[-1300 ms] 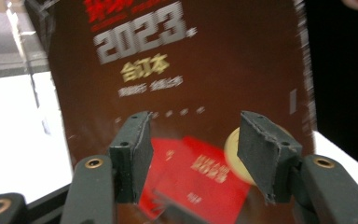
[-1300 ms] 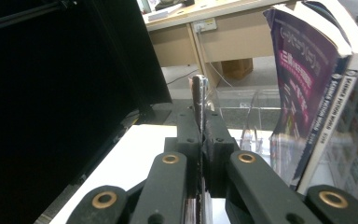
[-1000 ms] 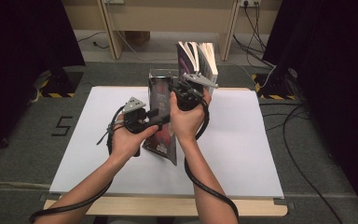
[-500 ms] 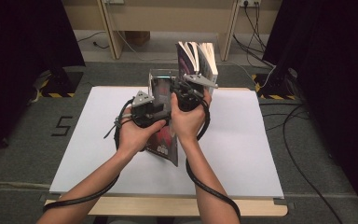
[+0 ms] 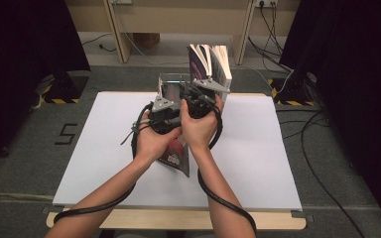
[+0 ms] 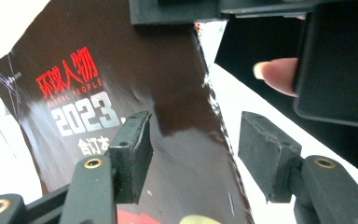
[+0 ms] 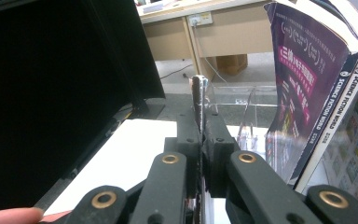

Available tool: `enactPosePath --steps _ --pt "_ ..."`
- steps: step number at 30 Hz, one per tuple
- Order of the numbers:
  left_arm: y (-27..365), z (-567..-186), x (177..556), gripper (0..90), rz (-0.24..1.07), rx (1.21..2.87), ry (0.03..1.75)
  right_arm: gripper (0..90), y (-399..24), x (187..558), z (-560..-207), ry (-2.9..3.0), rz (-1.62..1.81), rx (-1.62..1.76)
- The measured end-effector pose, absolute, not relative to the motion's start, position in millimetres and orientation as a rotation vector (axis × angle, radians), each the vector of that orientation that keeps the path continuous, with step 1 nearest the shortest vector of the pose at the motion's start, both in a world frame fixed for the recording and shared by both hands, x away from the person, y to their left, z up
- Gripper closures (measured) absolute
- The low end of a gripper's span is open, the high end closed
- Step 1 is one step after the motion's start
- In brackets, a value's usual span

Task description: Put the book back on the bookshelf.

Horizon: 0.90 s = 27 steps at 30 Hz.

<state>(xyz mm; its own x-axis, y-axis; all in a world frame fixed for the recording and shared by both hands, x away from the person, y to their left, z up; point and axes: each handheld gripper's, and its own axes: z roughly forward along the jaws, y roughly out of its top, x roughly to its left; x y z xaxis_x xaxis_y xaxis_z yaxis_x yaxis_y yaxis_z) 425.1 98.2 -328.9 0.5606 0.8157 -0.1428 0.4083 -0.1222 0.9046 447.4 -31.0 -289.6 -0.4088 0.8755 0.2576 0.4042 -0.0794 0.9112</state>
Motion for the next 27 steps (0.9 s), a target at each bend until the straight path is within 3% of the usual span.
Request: enactPosePath --steps 11,27 --pt "93.2 -336.5 422.7 46.6 0.563 1.732 1.050 87.3 -24.1 438.7 -288.4 1.772 1.489 1.385" --pt "116.7 -352.8 409.8 80.2 0.521 1.750 1.115 81.8 1.0 431.0 -299.5 1.868 1.387 1.295"
